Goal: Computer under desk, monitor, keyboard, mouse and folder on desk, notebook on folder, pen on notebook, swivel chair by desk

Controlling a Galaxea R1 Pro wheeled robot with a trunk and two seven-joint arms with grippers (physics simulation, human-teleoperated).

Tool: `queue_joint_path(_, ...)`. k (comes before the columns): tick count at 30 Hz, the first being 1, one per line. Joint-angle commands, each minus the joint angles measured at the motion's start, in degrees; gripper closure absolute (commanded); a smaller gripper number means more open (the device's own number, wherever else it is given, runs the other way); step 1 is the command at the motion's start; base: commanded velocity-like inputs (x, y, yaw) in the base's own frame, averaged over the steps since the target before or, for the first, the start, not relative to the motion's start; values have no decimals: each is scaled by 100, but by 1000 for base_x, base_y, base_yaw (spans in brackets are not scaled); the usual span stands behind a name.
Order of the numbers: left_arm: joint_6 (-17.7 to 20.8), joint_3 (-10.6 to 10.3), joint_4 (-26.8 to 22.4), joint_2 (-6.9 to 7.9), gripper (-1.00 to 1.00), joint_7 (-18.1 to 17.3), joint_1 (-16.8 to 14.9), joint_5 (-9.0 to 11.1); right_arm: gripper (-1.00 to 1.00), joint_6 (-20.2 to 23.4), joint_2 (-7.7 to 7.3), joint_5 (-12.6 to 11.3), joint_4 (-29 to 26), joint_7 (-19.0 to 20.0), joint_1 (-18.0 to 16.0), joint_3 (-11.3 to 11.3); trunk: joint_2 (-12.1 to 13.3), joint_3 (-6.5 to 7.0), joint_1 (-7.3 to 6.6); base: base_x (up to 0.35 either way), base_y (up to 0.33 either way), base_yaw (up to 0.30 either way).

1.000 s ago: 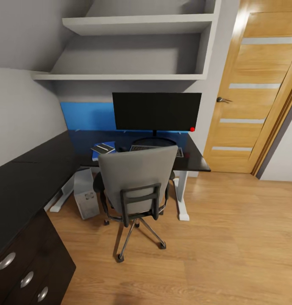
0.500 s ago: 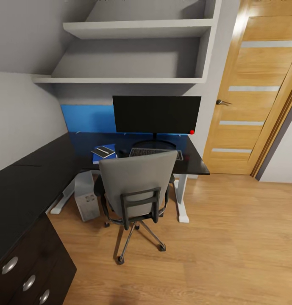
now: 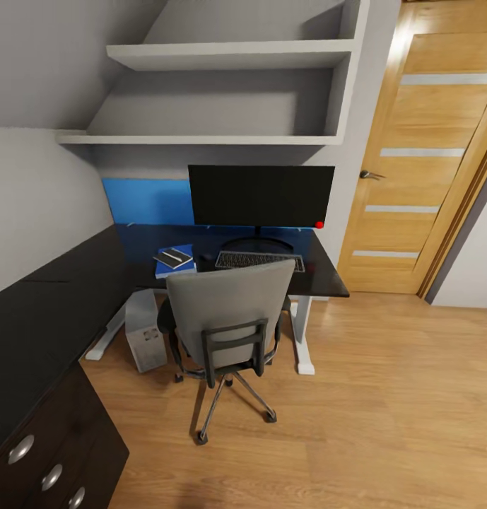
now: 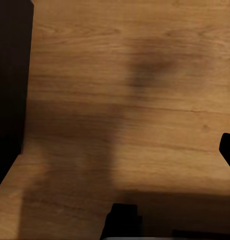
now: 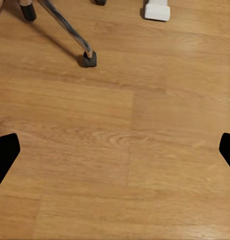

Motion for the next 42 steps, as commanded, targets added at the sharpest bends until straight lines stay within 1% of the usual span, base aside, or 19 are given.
queue_joint_path(1,-20,-50,5,1,-100,20,-4,53,-100,-24,3,-55,13,-9,-6,51,39,13,-23,0,0,0)
queue_joint_path(7,-27,-50,4,6,-100,27,-4,56,-100,-24,2,-55,13,-9,-6,50,280,121,-155,0,0,0)
queue_joint_path(19,-158,-50,4,13,-100,63,-4,57,-100,-24,2,-55,13,-9,-6,50,761,337,-419,0,0,0)
queue_joint_path(42,-152,-61,13,-24,-100,77,-9,50,-100,-24,3,-55,13,-9,-6,50,1683,749,-924,0,0,0)
